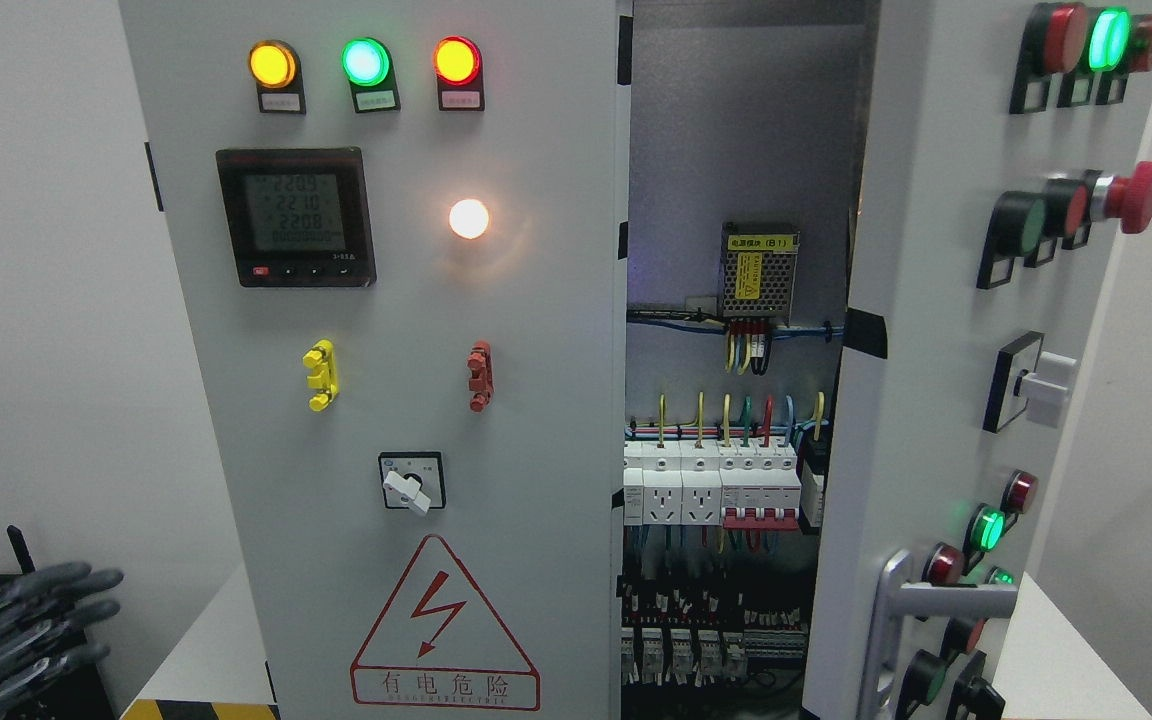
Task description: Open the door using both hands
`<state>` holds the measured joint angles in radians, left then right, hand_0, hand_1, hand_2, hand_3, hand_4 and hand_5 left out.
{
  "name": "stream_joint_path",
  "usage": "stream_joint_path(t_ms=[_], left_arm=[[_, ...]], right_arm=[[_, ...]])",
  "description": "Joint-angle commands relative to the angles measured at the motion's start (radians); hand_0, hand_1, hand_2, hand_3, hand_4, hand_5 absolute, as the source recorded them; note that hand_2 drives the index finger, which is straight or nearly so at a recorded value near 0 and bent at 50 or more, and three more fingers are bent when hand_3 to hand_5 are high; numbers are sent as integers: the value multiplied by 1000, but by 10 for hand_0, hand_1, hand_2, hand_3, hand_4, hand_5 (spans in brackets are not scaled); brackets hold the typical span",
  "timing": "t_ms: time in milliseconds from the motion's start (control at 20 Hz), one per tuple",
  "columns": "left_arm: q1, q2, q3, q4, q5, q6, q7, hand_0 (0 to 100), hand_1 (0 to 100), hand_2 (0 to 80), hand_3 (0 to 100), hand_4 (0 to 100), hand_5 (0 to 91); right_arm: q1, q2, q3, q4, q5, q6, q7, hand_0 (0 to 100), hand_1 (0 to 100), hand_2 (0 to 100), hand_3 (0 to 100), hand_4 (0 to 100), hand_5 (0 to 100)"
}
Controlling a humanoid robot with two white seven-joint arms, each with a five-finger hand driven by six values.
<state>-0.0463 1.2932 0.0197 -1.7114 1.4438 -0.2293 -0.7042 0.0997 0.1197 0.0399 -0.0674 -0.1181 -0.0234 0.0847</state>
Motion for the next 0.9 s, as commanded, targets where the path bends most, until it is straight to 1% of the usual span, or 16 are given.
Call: stream_joint_path(t_ms=[0, 100, 150, 200, 300, 351, 401, 451, 501, 601, 701, 751, 851], left_arm=[[-530, 58, -708, -10, -38, 7, 2, 0, 0, 0, 0, 0, 0], [-621, 29, -812, 3, -88, 7, 2, 0, 0, 0, 0, 0, 0], [-662, 25, -875, 3, -88, 7, 0, 0, 0, 0, 0, 0, 0], [-725, 23, -949, 3, -86, 7, 0, 0, 0, 0, 0, 0, 0], [-892, 21, -1135, 0, -73, 5, 0, 0, 0, 0, 0, 0, 0], [-987, 21, -1235, -4, -31, 5, 0, 0, 0, 0, 0, 0, 0], [-1038, 20, -1286, -4, 8, 5, 0, 0, 0, 0, 0, 0, 0], [-1090, 17, -1332, -7, 48, 5, 0, 0, 0, 0, 0, 0, 0], [-1130, 9, -1375, -7, 67, 7, 0, 0, 0, 0, 0, 0, 0], [-1184, -11, -1428, -10, 70, 7, 0, 0, 0, 0, 0, 0, 0], [-1218, -23, -1457, -16, 73, 7, 0, 0, 0, 0, 0, 0, 0], [-1245, -50, -1472, -16, 73, 7, 0, 0, 0, 0, 0, 0, 0], [-1319, -97, -1535, -10, 76, 7, 0, 0, 0, 0, 0, 0, 0]], right_arm=[[0, 0, 0, 0, 0, 0, 0, 383, 0, 0, 0, 0, 0], [0, 0, 0, 0, 0, 0, 0, 383, 0, 0, 0, 0, 0], [0, 0, 0, 0, 0, 0, 0, 383, 0, 0, 0, 0, 0], [0, 0, 0, 0, 0, 0, 0, 383, 0, 0, 0, 0, 0], [0, 0, 0, 0, 0, 0, 0, 383, 0, 0, 0, 0, 0], [0, 0, 0, 0, 0, 0, 0, 383, 0, 0, 0, 0, 0], [0, 0, 0, 0, 0, 0, 0, 383, 0, 0, 0, 0, 0], [0, 0, 0, 0, 0, -1, 0, 383, 0, 0, 0, 0, 0], [0, 0, 0, 0, 0, 0, 0, 383, 0, 0, 0, 0, 0], [0, 0, 0, 0, 0, 0, 0, 383, 0, 0, 0, 0, 0], [0, 0, 0, 0, -2, 0, 0, 383, 0, 0, 0, 0, 0], [0, 0, 0, 0, -2, 0, 0, 383, 0, 0, 0, 0, 0], [0, 0, 0, 0, -2, 0, 0, 383, 0, 0, 0, 0, 0]])
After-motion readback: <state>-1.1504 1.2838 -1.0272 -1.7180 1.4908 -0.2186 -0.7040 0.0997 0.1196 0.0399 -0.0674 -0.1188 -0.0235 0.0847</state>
